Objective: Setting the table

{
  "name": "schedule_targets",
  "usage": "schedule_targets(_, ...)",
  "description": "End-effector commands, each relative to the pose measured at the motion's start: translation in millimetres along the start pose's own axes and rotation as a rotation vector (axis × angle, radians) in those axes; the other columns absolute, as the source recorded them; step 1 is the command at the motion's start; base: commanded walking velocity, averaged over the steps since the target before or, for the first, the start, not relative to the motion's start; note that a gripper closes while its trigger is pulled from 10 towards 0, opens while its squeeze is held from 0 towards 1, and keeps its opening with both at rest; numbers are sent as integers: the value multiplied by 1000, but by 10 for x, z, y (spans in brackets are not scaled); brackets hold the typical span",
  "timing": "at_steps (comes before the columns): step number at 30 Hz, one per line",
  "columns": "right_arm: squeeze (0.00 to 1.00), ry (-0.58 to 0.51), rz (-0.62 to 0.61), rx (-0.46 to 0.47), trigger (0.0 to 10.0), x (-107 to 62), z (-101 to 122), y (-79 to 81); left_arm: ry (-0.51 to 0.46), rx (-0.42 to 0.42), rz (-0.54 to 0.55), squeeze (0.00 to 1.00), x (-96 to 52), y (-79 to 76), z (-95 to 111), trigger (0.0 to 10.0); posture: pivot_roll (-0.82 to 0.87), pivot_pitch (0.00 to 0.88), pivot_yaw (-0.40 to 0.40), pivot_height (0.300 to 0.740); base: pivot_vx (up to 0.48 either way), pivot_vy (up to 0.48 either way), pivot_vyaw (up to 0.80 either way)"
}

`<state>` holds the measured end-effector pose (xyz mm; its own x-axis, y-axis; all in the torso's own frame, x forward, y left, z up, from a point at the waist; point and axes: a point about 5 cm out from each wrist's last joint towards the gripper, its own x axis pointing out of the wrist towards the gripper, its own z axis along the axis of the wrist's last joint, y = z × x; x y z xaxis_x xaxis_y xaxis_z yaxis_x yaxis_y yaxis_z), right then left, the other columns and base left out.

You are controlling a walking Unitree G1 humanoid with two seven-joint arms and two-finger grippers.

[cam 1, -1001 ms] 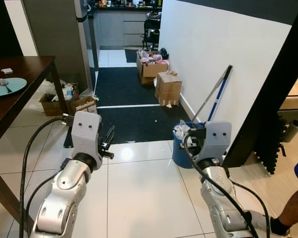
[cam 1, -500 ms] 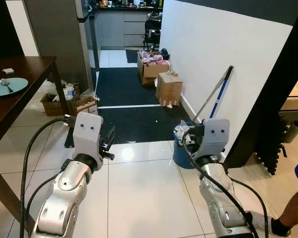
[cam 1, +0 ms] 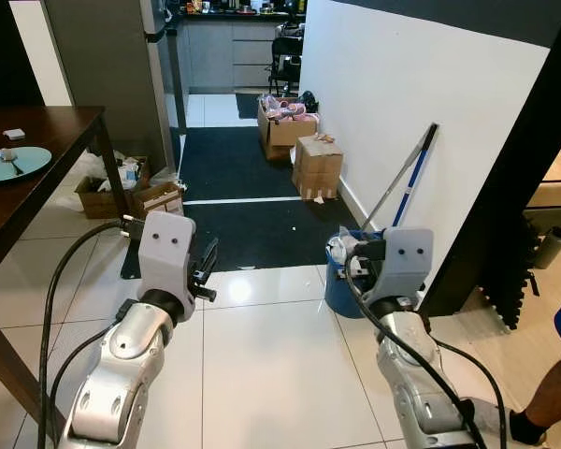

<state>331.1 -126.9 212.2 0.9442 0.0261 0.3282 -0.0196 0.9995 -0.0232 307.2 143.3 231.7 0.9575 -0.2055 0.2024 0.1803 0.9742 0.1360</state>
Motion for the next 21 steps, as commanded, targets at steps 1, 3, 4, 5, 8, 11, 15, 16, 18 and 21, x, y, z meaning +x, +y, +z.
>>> schedule_targets(1, 0, -2, -8, -4, 10000, -21, -3, -14, 15, 10, -6, 0, 1, -13, -25, 10000, 71, 47, 33, 740, 0, 0, 0)
schedule_targets(3, 0, -2, -7, -4, 10000, -18, -1, -11, 18, 18, -2, 0, 4, -9, -24, 10000, 70, 50, 30, 740, 0, 0, 0)
schedule_targets(4, 0, -2, -7, -3, 10000, -17, -1, -8, 24, 29, 6, 0, 6, -1, -32, 10000, 70, 51, 28, 740, 0, 0, 0)
schedule_targets(5, 0, -2, -6, -3, 10000, -16, 0, -7, 27, 37, 13, 0, 7, 4, -38, 10000, 70, 51, 28, 740, 0, 0, 0)
schedule_targets(8, 0, -3, -8, -2, 10000, -13, 1, -3, 26, 6, 22, 0, 7, 14, -39, 10000, 68, 48, 34, 740, 0, 0, 0)
schedule_targets(11, 0, -3, -15, -2, 10000, -14, 2, -7, 9, 11, 28, 0, 12, 17, -11, 10000, 67, 48, 37, 740, 0, 0, 0)
schedule_targets(15, 0, -3, -21, -3, 10000, -19, 2, -14, 21, 38, 18, 0, 27, 17, -18, 10000, 66, 49, 39, 740, 0, 0, 0)
schedule_targets(16, 0, -4, -21, -3, 10000, -22, 1, -15, 22, 36, 19, 0, 26, 17, -28, 10000, 64, 48, 41, 740, 0, 0, 0)
schedule_targets(18, 0, -3, -23, -3, 10000, -29, -5, -22, 33, 44, 30, 0, 22, 30, -57, 10000, 63, 50, 42, 740, 0, 0, 0)
schedule_targets(21, 0, 12, -32, -12, 10000, -55, -64, -48, 99, 73, 96, 0, -6, 116, -242, 10000, 66, 49, 43, 740, 0, 0, 0)
